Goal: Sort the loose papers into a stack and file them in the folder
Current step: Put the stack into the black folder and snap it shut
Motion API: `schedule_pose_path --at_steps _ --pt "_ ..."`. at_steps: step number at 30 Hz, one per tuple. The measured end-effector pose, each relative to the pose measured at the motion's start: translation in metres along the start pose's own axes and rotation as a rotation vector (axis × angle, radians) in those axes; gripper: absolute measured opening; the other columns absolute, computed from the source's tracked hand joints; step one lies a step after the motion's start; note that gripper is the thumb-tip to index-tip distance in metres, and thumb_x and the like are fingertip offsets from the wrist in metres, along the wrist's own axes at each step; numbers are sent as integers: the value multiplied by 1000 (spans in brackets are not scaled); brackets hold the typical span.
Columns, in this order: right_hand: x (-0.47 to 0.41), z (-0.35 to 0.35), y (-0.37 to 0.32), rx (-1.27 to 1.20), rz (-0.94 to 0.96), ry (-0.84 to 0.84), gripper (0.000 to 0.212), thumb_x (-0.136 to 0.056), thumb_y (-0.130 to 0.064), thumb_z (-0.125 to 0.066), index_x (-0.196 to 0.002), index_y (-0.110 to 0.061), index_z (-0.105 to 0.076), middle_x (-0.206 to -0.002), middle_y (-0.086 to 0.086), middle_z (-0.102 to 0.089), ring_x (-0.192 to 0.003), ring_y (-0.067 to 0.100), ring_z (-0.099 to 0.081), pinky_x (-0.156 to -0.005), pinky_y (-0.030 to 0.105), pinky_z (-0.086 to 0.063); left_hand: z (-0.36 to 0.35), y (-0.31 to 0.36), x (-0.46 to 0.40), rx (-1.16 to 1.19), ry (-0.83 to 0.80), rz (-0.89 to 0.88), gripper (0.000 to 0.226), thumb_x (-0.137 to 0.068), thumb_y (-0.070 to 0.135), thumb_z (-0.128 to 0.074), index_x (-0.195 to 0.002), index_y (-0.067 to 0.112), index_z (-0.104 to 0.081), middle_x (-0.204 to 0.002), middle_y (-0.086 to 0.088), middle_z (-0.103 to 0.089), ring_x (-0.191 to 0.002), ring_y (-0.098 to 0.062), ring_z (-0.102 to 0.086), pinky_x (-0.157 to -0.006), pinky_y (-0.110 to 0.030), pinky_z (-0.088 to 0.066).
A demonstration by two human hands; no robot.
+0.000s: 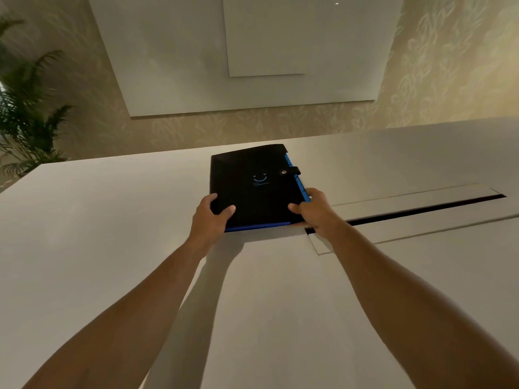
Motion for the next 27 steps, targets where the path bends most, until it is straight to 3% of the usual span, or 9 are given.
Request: schedule_pose_path --at_steps 3,7,11,14,16,19,22,25,27 --pt "-27 -10 -2 287 82 65 43 -86 -26 -78 -119 -19 -53 -109 7 -63 -90 22 -65 -79 40 -60 -6 -12 -27 -115 14 -24 61 -90 38 -64 -142 16 -39 -143 -10 -47 -127 -29 -49 -100 -39 -44" --pt "-51 -21 4 431 157 106 47 -85 -31 -79 -121 -16 -52 -106 4 -57 -87 20 -62 -71 36 -59 -16 -24 -52 -274 4 -87 61 -92 39 -61 -142 11 -40 -142 -14 -48 -127 -31 -48 -102 -37 -41" --pt "-58 -21 9 594 196 159 42 -86 -39 -76 -110 -15 -53 -100 5 -59 -75 14 -57 -56 27 -46 -24 -29 -72 -509 15 -138 56 -92 48 -55 -137 14 -48 -134 -16 -52 -122 -34 -47 -99 -41 -39" --pt "-50 -15 6 849 265 242 53 -90 -51 -67 -122 -10 -55 -115 11 -56 -96 24 -58 -79 39 -55 -29 -28 -73 -643 73 -170 49 -94 52 -49 -128 18 -57 -132 -12 -54 -121 -33 -44 -96 -42 -37" --pt "-40 -16 3 949 335 291 52 -96 -49 -60 -129 -10 -54 -125 12 -53 -109 27 -53 -90 39 -50 -28 -24 -65 -574 127 -205 43 -95 47 -50 -121 14 -61 -129 -11 -55 -118 -30 -46 -95 -40 -39" --pt "-20 -31 -1 956 477 260 37 -101 -39 -53 -126 -12 -57 -127 10 -57 -113 25 -53 -93 39 -46 -23 -18 -46 -476 231 -283 31 -95 37 -54 -108 9 -61 -119 -10 -56 -105 -24 -53 -88 -34 -45" --pt "-3 -57 4 967 539 194 37 -100 -45 -52 -121 -16 -60 -125 8 -60 -115 23 -55 -95 40 -47 -28 -17 -22 -530 226 -337 27 -93 36 -56 -105 12 -61 -112 -5 -57 -95 -17 -55 -80 -29 -48" --pt "4 -76 20 1078 502 127 52 -100 -53 -45 -136 -17 -52 -137 8 -56 -128 27 -51 -106 45 -43 -37 -24 -1 -618 151 -390 37 -93 36 -56 -119 11 -62 -121 -7 -62 -108 -22 -58 -92 -35 -51" --pt "7 -78 28 1080 483 127 56 -101 -55 -40 -141 -16 -48 -144 9 -53 -135 29 -47 -110 46 -40 -38 -31 2 -631 88 -345 43 -96 33 -52 -133 10 -56 -137 -9 -56 -126 -24 -51 -105 -37 -42"
Point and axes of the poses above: each hand's wrist, its own x-axis away from the middle knuckle, its own z-axis out of the back of the hand, y = z × x, the point moved 4 cm from there along -x, towards the middle knuckle
